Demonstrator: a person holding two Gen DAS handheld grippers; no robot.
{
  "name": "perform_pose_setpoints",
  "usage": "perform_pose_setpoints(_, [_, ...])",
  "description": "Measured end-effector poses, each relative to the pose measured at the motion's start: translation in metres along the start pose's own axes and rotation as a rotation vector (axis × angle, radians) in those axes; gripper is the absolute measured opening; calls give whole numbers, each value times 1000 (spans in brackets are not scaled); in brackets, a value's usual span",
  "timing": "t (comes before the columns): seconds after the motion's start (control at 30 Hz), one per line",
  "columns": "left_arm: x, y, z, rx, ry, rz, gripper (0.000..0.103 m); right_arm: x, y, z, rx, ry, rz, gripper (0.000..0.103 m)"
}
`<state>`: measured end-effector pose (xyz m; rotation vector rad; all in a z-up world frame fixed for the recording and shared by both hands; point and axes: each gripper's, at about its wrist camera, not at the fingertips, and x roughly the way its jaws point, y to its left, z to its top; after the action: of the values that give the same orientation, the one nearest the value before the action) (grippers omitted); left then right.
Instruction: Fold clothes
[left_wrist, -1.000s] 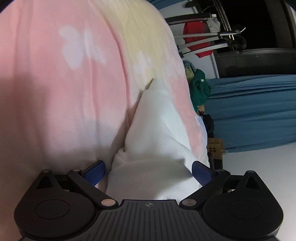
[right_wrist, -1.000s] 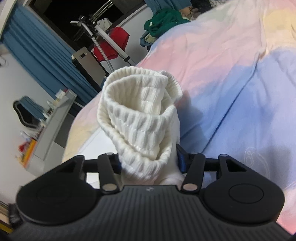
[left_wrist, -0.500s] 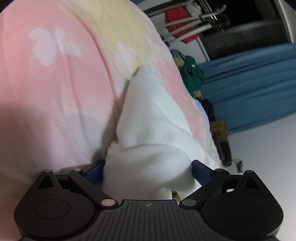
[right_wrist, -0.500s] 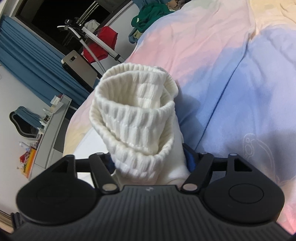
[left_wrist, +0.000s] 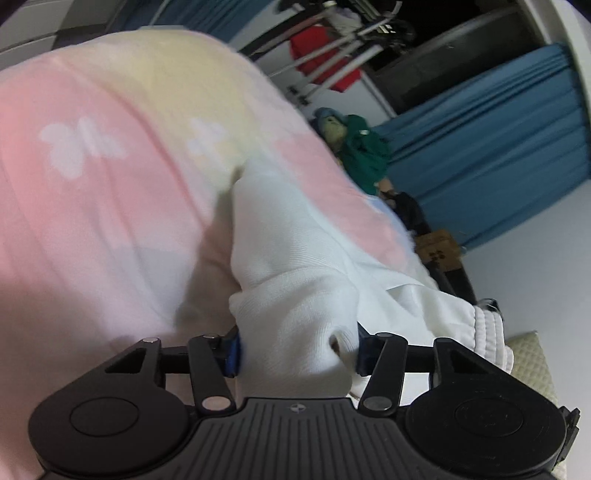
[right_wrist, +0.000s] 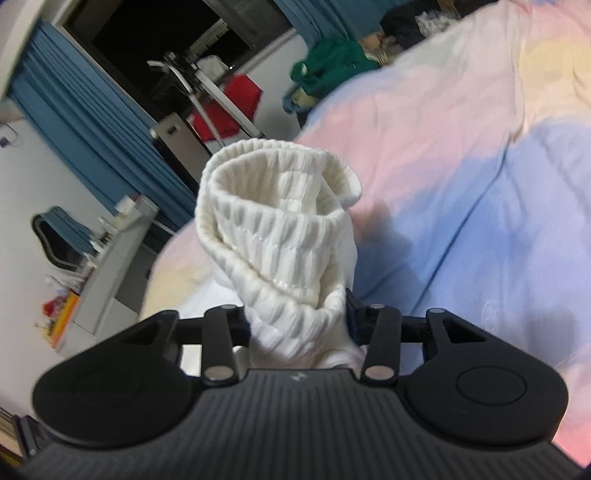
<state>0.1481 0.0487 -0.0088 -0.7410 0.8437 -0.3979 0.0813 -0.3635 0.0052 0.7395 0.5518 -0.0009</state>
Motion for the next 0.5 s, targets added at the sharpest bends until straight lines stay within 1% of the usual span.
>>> perform_pose_setpoints(0.13, [10, -47, -5, 36, 8, -32, 53, -31, -14, 26, 80, -56, 16, 45])
perform_pose_setpoints(0.23, [36, -94, -6, 73, 16, -63, 53, -57, -39, 56, 137, -105, 5, 45])
perform_pose_setpoints(0.33, [83, -146, -9, 113, 45, -114, 53, -79, -72, 89, 198, -171, -10, 45])
perform_pose_setpoints(0.5, [182, -236, -20, 184, 129, -176, 53, -106, -143, 143, 298, -331, -54, 45])
